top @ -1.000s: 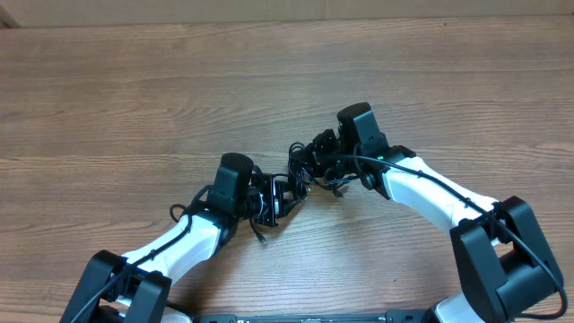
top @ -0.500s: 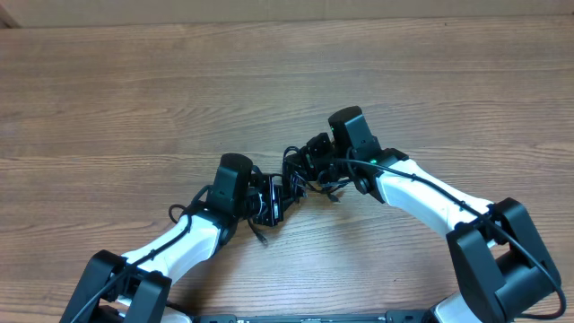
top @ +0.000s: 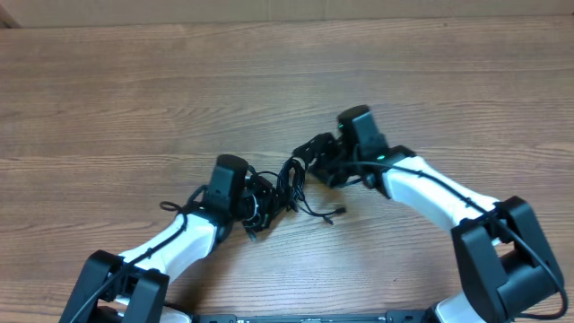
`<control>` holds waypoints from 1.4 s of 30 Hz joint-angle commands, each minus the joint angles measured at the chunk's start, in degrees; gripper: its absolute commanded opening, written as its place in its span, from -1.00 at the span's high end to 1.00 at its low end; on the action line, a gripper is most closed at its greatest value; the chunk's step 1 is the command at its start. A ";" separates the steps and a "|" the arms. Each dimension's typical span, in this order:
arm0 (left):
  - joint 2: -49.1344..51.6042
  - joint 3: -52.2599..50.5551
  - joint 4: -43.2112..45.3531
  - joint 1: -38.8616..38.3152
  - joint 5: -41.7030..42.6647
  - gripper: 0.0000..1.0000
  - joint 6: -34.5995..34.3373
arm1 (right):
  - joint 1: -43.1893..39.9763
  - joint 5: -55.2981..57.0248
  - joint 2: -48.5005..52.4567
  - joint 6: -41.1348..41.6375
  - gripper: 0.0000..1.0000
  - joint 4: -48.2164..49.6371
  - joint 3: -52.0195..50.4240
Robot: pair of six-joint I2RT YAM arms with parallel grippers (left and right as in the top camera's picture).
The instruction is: Untangle cables
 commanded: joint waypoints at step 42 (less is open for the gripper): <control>-0.17 0.61 0.37 11.06 31.63 0.92 -20.72 | 23.26 41.05 -19.26 -38.12 -0.85 -23.54 0.98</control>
